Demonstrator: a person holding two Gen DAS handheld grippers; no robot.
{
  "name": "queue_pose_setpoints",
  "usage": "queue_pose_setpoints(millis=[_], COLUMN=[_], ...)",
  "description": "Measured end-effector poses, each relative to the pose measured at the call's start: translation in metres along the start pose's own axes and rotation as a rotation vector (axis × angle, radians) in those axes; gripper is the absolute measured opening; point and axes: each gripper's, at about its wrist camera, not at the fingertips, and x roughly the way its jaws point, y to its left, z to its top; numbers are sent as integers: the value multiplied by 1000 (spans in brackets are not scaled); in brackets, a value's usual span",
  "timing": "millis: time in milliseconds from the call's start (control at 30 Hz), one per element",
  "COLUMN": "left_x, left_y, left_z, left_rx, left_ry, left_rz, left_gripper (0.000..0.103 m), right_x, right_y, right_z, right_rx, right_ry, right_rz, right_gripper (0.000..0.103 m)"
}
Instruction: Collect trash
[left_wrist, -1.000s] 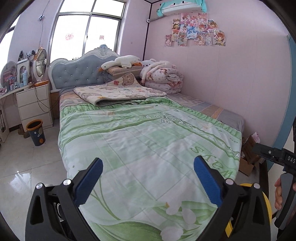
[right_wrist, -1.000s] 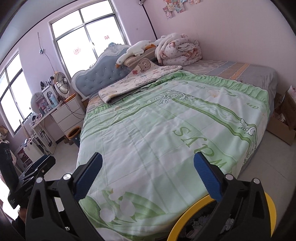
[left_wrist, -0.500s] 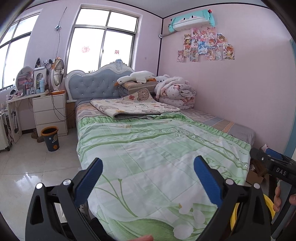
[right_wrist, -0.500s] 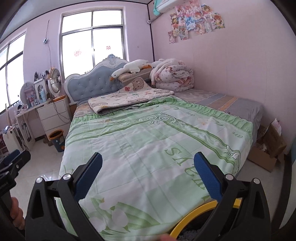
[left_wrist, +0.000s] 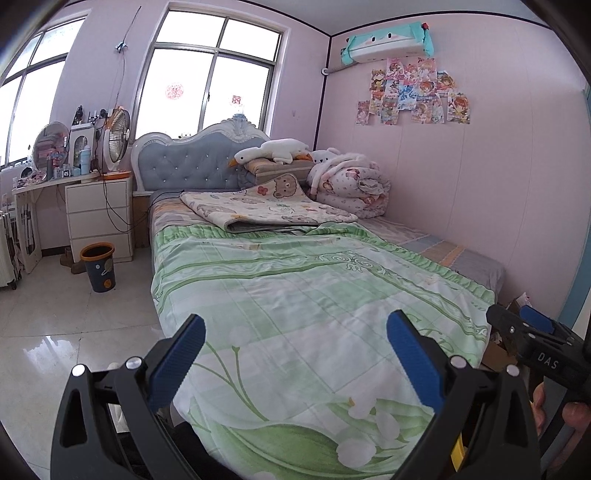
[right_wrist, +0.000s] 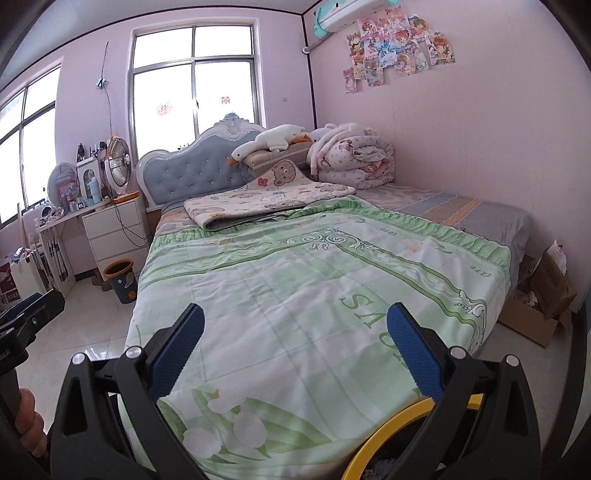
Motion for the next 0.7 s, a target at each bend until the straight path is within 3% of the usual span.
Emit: queue_pose_setpoints(millis=[700], left_x=[-4], left_y=[-7], left_z=[-3], left_rx=[18], left_ry=[-9], left_rz=[-28], left_gripper=[95], right_x=[3], right_y=[-5], right_z=[-10], right_rx=[25], right_ry=[22], right_rz=[2], right_gripper=[95])
